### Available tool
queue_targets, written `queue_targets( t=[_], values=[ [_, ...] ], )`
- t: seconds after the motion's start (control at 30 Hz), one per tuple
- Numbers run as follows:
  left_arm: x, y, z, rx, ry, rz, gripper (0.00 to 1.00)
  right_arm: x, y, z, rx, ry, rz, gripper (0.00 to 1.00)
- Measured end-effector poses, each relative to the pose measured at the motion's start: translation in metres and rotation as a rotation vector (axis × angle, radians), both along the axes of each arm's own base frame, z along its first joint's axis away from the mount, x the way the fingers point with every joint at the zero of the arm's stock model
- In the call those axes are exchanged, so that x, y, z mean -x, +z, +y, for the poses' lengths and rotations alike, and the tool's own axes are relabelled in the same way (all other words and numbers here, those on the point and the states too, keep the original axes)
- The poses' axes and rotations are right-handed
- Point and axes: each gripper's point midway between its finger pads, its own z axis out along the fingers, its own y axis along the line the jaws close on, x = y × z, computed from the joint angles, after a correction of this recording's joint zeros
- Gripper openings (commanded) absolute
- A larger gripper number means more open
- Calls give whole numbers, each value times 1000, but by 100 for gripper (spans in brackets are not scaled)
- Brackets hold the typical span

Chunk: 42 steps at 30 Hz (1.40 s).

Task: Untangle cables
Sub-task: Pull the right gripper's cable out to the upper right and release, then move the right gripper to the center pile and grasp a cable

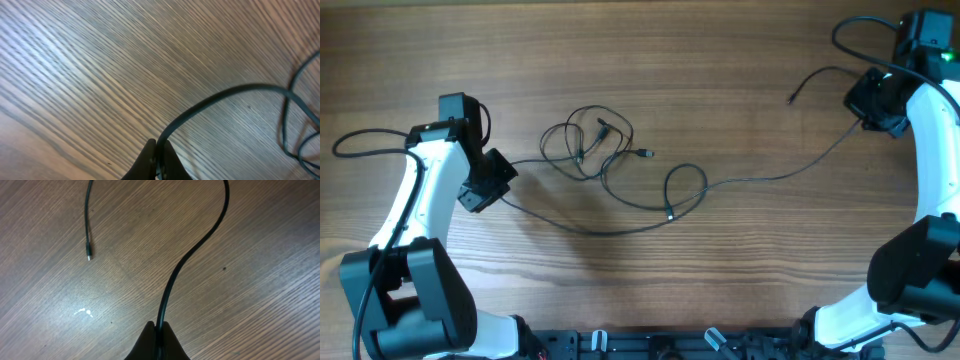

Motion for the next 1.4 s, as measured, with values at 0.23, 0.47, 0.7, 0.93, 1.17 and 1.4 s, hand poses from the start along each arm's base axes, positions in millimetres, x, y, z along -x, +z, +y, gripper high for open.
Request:
queue_targets(
  t=[0.23,0.47,0.7,0.93,1.17,1.4],
  values=[
    [-3,0,-19,86,-18,-12,4,-4,0,11,-26,143,-10,4],
    [-4,0,-29,104,-44,-14,4,15,-4,1,23,112,78,73],
    [-5,0,-29,103,-44,-18,4,12,-4,41,-178,234,37,100],
    [-6,1,-29,103,-44,-21,4,22,4,124,-375,578,27,100],
    [-6,1,-29,103,-45,-25,5,41,5,250,-287,1157,12,100],
    [-6,0,-25,79,-44,-22,6,74,2,339,-165,1527,-18,99]
  ],
)
